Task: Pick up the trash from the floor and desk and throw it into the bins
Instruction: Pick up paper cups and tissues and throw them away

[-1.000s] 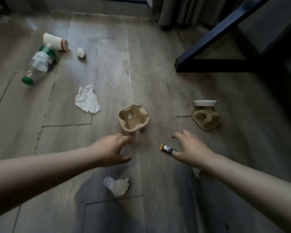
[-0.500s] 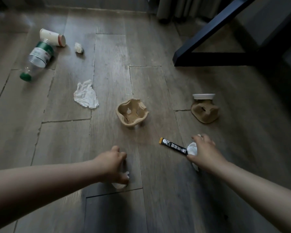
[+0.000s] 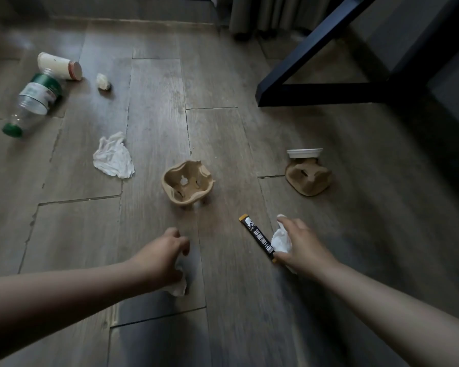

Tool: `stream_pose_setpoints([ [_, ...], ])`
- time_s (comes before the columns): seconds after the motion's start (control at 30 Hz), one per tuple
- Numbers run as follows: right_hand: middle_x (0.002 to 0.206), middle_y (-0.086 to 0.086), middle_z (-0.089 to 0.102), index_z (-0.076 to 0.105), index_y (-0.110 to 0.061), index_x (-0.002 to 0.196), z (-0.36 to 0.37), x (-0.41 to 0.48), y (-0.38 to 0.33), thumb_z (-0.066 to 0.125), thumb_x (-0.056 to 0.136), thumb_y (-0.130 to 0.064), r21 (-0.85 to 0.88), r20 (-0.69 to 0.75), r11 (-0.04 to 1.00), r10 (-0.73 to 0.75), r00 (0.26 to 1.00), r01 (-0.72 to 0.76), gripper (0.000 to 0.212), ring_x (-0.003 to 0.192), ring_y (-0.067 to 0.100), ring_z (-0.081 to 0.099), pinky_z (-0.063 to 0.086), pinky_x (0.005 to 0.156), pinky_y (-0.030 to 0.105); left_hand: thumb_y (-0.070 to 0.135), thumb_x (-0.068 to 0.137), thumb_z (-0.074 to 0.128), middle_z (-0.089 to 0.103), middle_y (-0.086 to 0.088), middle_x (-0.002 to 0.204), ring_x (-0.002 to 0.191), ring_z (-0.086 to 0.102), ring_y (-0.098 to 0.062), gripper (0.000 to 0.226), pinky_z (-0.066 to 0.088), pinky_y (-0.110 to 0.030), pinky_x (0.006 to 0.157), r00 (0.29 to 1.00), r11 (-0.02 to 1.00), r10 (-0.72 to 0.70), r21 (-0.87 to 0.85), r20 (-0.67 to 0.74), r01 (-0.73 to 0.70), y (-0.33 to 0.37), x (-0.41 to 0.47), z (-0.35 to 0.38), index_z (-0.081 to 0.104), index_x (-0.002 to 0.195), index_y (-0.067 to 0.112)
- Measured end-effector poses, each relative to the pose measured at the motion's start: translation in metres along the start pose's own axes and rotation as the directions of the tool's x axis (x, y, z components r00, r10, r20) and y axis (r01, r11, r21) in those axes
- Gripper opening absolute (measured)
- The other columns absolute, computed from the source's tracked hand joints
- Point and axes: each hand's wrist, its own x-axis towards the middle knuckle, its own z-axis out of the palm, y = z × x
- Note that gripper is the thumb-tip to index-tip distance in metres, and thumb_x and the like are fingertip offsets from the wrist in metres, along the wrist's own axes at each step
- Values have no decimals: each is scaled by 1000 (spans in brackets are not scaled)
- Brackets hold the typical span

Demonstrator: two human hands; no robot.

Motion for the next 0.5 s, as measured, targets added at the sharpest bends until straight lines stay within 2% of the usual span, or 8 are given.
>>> stream_pose_setpoints([
  [0.1,139,5,38,37,-22,144,-12,8,6,73,77,-37,-10,-103,1000,0,995,-1,78,129,26,38,35,102,31,18,76,76,42,5,112,87,56,-8,35,52,-20,72,981,997,56,-43,-188,-65,-2,14,-10,57,106,20],
  [0.23,146,7,31,35,-19,146,-39,27,16,68,84,-39,-54,-228,998,7,974,-20,74,133,26,32,34,107,36,10,72,78,42,6,113,88,57,-12,40,56,-26,71,920,979,146,-82,-363,-188,-1,29,-19,58,105,19],
  [0.37,149,10,27,36,-19,144,-63,48,24,69,84,-35,-107,-315,993,14,949,-50,70,136,29,28,32,108,37,21,66,84,49,-5,116,94,56,-20,51,55,-32,76,837,945,319,85,-444,-315,3,38,-28,59,110,12],
  [0.43,149,11,28,38,-20,143,-71,59,27,71,82,-33,-114,-350,993,-5,937,-38,70,136,31,29,33,108,38,31,67,82,51,-9,120,104,53,-27,56,52,-37,84,813,933,359,192,-459,-304,3,45,-33,59,114,11],
  [0.5,150,12,25,35,-22,144,-78,71,28,73,81,-33,-129,-349,991,-12,937,-35,75,138,32,26,32,108,40,40,69,79,51,-10,128,117,49,-30,63,48,-42,94,811,936,341,248,-476,-248,1,52,-35,56,121,13],
])
